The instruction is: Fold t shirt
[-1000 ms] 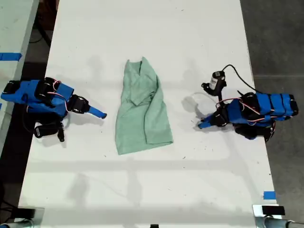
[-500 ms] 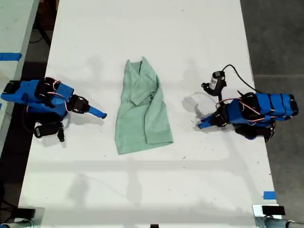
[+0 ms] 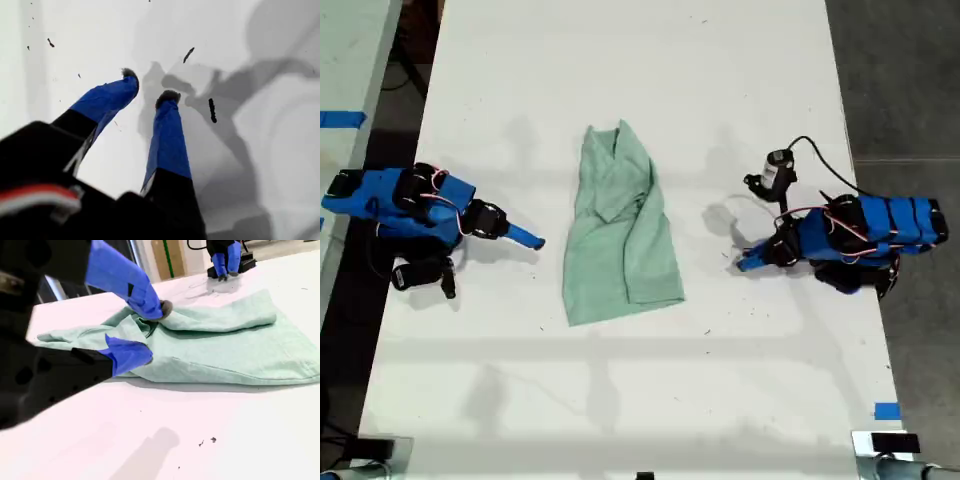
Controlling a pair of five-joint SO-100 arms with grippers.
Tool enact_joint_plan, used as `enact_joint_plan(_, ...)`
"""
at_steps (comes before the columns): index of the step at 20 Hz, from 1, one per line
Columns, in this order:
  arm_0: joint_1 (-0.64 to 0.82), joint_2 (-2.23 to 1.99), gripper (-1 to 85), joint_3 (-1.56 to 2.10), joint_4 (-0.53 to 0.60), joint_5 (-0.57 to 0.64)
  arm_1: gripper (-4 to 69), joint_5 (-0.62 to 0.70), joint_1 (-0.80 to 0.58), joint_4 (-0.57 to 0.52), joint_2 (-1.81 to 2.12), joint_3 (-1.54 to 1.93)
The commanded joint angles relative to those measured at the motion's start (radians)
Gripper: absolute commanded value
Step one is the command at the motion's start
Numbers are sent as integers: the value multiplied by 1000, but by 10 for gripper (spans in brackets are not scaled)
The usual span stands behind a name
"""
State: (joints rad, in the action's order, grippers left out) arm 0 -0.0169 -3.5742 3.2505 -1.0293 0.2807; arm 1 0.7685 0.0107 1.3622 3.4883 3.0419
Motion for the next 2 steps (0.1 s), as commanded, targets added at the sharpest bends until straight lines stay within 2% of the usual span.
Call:
enact_joint_plan(1,2,-11,104,41,14,6,110,14,-2,5,12,51)
enact_joint_plan(2,2,-11,104,41,14,6,110,14,-2,5,12,51)
